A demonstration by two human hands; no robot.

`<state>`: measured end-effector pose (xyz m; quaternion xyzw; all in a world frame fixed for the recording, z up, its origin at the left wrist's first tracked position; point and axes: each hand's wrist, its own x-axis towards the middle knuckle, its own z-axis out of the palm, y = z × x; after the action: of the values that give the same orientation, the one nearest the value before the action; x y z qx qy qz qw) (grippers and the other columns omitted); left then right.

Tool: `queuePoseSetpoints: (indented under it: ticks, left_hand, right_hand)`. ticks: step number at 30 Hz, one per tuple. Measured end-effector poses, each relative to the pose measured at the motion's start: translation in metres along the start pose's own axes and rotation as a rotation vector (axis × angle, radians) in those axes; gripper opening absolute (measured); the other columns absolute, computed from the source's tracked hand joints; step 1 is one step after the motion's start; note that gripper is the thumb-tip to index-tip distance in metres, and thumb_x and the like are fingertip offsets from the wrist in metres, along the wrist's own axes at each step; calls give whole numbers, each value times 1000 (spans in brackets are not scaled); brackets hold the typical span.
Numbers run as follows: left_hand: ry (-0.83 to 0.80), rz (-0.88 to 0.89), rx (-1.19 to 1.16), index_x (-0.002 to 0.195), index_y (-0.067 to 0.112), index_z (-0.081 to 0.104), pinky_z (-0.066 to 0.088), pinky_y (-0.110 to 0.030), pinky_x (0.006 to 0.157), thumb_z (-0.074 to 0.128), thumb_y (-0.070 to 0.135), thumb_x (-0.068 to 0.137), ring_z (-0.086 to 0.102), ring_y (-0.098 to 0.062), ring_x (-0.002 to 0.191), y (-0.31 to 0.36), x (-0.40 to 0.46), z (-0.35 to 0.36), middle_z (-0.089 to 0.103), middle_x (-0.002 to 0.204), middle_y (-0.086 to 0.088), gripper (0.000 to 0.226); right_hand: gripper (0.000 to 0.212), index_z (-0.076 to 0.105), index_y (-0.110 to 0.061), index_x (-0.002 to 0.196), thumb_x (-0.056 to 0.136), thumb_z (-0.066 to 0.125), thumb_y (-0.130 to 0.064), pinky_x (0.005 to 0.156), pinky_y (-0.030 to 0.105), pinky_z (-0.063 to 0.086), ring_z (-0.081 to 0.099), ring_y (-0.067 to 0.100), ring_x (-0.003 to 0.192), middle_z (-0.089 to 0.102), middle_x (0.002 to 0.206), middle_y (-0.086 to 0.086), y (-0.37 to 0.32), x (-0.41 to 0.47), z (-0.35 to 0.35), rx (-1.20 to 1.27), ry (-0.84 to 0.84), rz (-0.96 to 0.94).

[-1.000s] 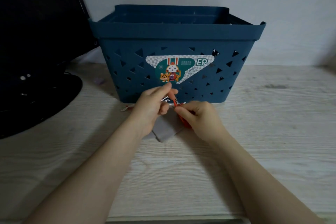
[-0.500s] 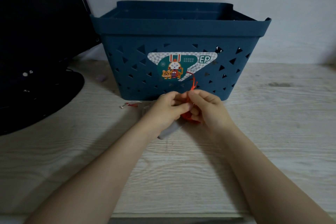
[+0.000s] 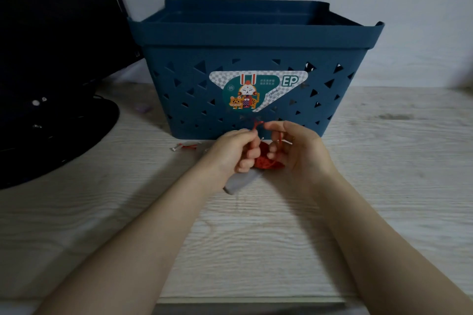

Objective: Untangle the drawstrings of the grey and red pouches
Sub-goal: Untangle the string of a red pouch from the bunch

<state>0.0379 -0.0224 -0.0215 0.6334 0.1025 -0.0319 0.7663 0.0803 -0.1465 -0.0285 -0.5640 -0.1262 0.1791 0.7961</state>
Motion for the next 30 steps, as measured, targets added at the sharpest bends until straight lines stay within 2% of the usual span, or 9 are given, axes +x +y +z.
queuePoseSetpoints:
  ticks: [3, 5, 7, 9, 11, 14, 19, 24, 30]
  left_hand:
    - [110, 62, 269, 59, 16, 33, 17, -15, 33, 36, 8, 96, 25, -4, 36, -3, 2, 4, 31, 42, 8, 38]
    - [163, 170, 621, 56, 18, 35, 25, -27, 46, 40, 13, 94, 32, -11, 47, -7, 2, 2, 35, 51, 4, 39]
    - [175, 266, 886, 53, 17, 36, 19, -34, 56, 44, 17, 91, 38, -16, 56, -7, -1, 1, 40, 56, 2, 39]
    - [103, 331, 989, 53, 19, 37, 21, -32, 58, 44, 26, 86, 45, -19, 68, -6, -4, 2, 46, 63, 0, 34]
    - [46, 370, 1026, 58, 17, 42, 28, -29, 61, 38, 35, 75, 50, -22, 78, -5, -6, 4, 53, 75, -6, 25]
    - [73, 372, 1015, 69, 8, 50, 28, -28, 62, 42, 27, 90, 51, -22, 81, -6, -2, 1, 56, 83, -11, 29]
    - [60, 219, 529, 59, 19, 38, 20, -29, 49, 41, 21, 96, 35, -10, 46, -13, 7, -4, 38, 41, 8, 37]
    - [81, 183, 371, 60, 5, 48, 27, -16, 36, 43, 20, 98, 32, -6, 32, -13, 7, -3, 40, 38, 5, 41]
    - [69, 146, 347, 90, -13, 60, 30, -8, 37, 47, 24, 96, 37, 2, 35, -8, 4, -4, 46, 43, 6, 40]
  right_hand:
    - [28, 68, -7, 84, 78, 42, -14, 71, 20, 48, 58, 10, 68, 60, 67, 0, -2, -3, -2, -69, -80, -196]
    - [32, 69, -9, 88, 74, 40, -10, 75, 16, 47, 62, 10, 79, 67, 76, 1, -3, -6, -3, -131, -143, -285]
    - [39, 69, -17, 95, 73, 39, -7, 90, 17, 42, 59, 9, 102, 71, 91, -3, 0, -6, -2, -302, -194, -360]
    - [42, 68, -21, 100, 73, 39, -5, 102, 17, 33, 49, 8, 118, 71, 97, -9, 3, -6, 0, -427, -244, -383]
    - [42, 65, -15, 107, 76, 39, -3, 98, 13, 35, 53, 5, 113, 69, 101, -2, 3, -7, 3, -424, -310, -358]
    - [41, 60, -14, 115, 81, 39, -3, 88, 14, 43, 61, 6, 102, 68, 104, 0, 1, -8, 3, -348, -362, -294]
    - [45, 47, -27, 127, 92, 45, 2, 81, 16, 45, 60, 3, 88, 65, 96, -9, 7, -3, -2, -745, -187, -471]
    - [20, 62, -25, 83, 88, 58, -6, 63, 8, 40, 57, -4, 67, 62, 69, -14, 2, -3, -7, -874, -7, -511]
    - [31, 55, -33, 85, 87, 57, -2, 61, 17, 45, 57, 0, 61, 59, 62, -11, 1, -5, -4, -708, 22, -477]
